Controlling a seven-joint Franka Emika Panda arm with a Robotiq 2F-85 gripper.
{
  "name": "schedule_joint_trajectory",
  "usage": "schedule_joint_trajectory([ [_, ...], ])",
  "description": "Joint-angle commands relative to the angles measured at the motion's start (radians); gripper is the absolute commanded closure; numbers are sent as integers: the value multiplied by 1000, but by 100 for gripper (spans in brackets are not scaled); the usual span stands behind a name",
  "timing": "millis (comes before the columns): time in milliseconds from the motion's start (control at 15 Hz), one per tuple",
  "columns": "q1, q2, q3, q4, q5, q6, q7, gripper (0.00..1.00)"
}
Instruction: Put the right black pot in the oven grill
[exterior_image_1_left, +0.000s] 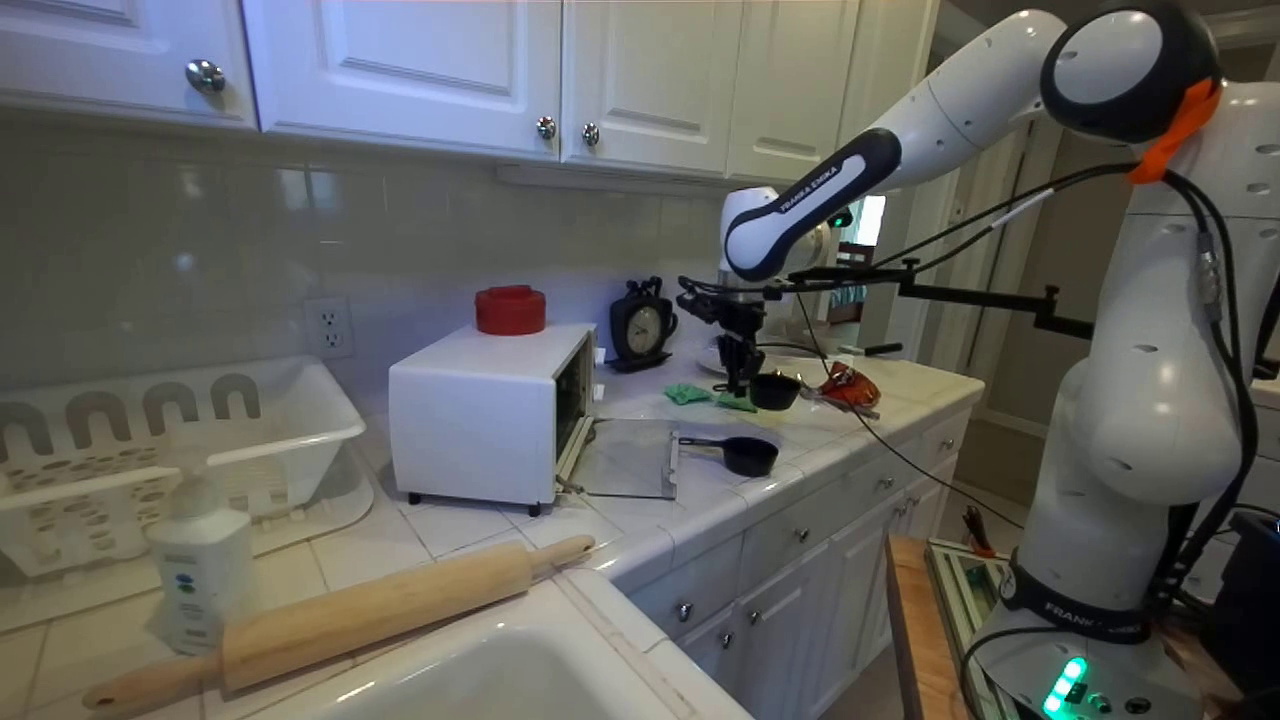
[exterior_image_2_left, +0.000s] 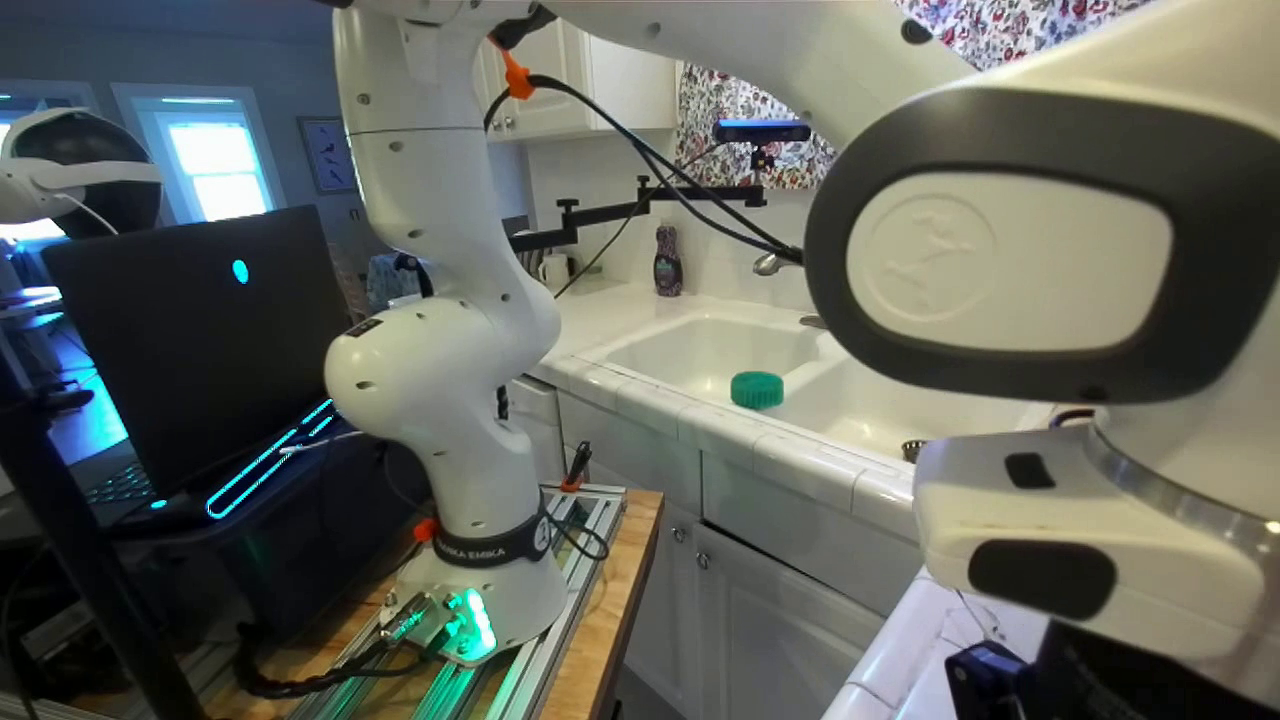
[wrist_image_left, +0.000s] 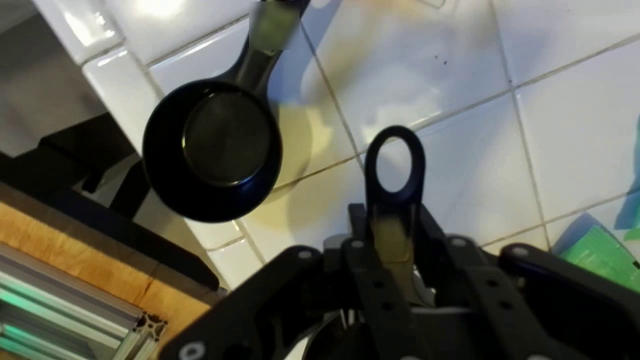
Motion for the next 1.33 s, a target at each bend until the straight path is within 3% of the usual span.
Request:
schedule_joint_trajectory([
  [0, -12, -95, 23, -36, -46, -97, -162, 94],
  [467, 4, -164, 91, -48, -124, -232, -410, 94],
  [1200, 69, -282, 238, -185, -224, -219, -721, 94],
  [1267, 55, -220, 232, -136, -183, -232, -671, 94],
])
